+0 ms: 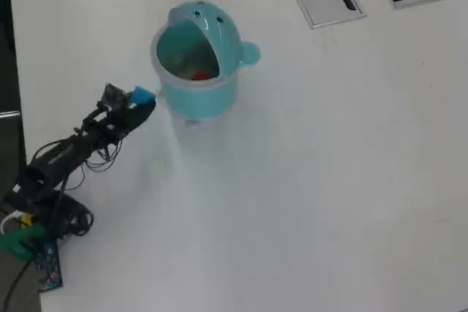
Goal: Grasp RGB lego blocks and put them in the bin one by one.
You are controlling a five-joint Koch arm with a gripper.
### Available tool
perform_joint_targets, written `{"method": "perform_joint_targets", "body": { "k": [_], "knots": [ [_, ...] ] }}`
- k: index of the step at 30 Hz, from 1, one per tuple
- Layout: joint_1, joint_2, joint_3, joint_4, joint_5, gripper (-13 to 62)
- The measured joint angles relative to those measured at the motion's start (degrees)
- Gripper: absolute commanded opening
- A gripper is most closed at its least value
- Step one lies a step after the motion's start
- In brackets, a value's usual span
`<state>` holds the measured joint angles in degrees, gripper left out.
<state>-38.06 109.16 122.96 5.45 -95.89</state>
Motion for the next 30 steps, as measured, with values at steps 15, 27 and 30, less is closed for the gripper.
{"method": "perform_joint_targets", "body": {
  "k": [15, 27, 30],
  "knots": [
    [-3.60, -9.23, -26.37, -1.05, 1.67, 11.7],
    [-4.22, -24.96, -42.98, -6.15, 1.67, 11.7],
    [-3.87, -28.39, -43.95, -7.47, 1.85, 11.7]
  ]
}}
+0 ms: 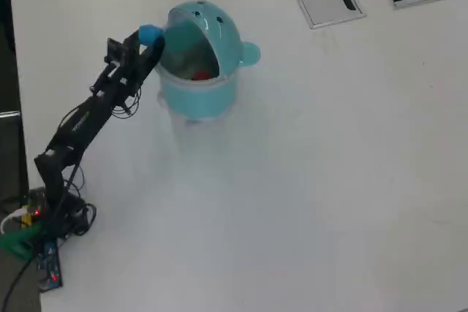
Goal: Grasp RGB lego blocks and put them in the bin one by one.
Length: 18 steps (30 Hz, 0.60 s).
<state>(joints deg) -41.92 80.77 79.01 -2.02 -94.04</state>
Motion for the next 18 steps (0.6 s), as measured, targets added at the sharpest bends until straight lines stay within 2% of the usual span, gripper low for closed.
{"method": "perform_joint_targets", "body": {
  "k": [10, 16, 18],
  "knots": [
    [6.77, -3.34, -2.99, -5.01, 2.37, 12.4],
    [7.21, -4.57, -2.99, -7.12, 2.11, 25.8],
    [7.38, -5.19, -3.08, -8.35, 2.11, 26.5]
  ]
}}
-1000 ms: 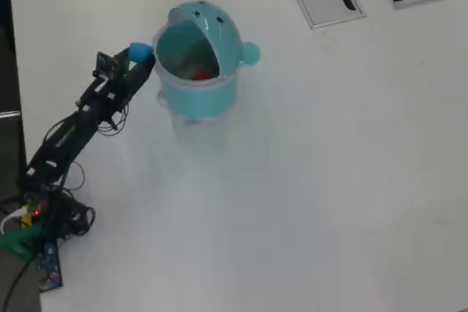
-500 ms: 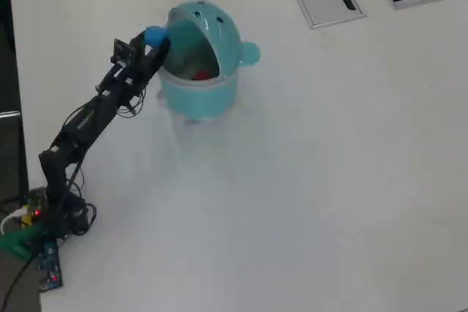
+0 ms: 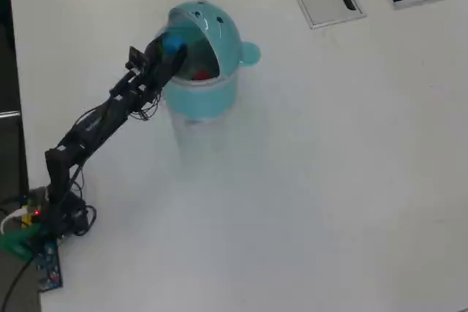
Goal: Grasp RGB lego blocks and put them in the bin one by one.
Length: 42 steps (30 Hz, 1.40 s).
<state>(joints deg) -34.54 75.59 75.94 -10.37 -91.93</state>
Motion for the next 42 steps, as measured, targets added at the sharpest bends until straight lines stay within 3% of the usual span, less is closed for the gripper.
{"method": "perform_joint_targets", "body": {
  "k": [5, 14, 42],
  "knots": [
    [-0.09, -0.18, 0.09, -1.67, 0.00, 31.4],
    [1.67, 2.90, 8.53, -2.90, -1.14, 33.4],
    [13.62, 35.60, 31.82, -2.90, 24.87, 35.2]
  ]
}}
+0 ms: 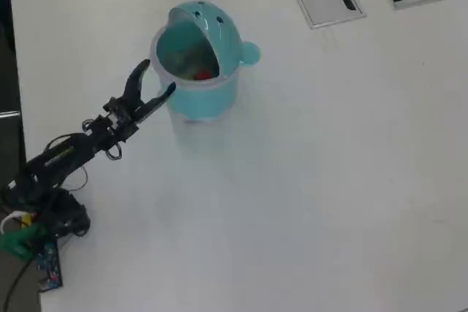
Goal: Grasp RGB lego blocks and put them in the bin one by one.
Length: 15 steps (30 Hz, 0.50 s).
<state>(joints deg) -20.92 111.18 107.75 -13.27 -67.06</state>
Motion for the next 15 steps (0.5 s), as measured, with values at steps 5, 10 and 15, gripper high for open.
{"method": "perform_joint_targets", "body": {
  "k": [5, 10, 15],
  "knots": [
    [0.00, 4.13, 3.16, 0.00, 2.02, 34.9],
    [0.35, 7.82, 6.86, 0.00, 4.75, 34.6],
    [1.85, 11.16, 9.76, 0.00, 9.05, 34.5]
  ]
}}
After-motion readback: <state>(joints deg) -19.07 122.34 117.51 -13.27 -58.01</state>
